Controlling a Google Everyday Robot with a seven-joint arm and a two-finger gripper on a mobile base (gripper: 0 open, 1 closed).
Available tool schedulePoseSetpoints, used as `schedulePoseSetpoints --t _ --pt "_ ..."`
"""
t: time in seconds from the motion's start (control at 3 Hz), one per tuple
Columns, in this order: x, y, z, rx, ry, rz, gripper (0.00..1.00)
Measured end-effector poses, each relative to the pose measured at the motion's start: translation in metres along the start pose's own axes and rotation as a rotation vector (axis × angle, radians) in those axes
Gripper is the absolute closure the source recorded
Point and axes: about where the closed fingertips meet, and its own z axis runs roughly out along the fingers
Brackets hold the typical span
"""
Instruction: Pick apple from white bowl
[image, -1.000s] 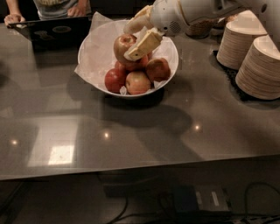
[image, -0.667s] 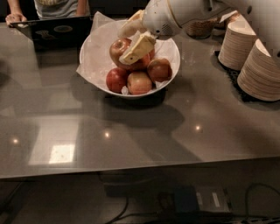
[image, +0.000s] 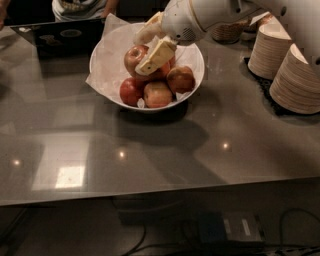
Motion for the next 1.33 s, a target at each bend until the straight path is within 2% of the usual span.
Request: schedulePoseSetpoints --t 0.67,1.0,1.33 --pt "0.0001 0.0001 0.0001 0.0 0.0 0.0 0.57" --pt "0.0032 0.0028 0.004 0.0 0.011 0.006 0.61" --pt "0.0015 0.0042 0.0062 0.0 0.011 0.007 0.84"
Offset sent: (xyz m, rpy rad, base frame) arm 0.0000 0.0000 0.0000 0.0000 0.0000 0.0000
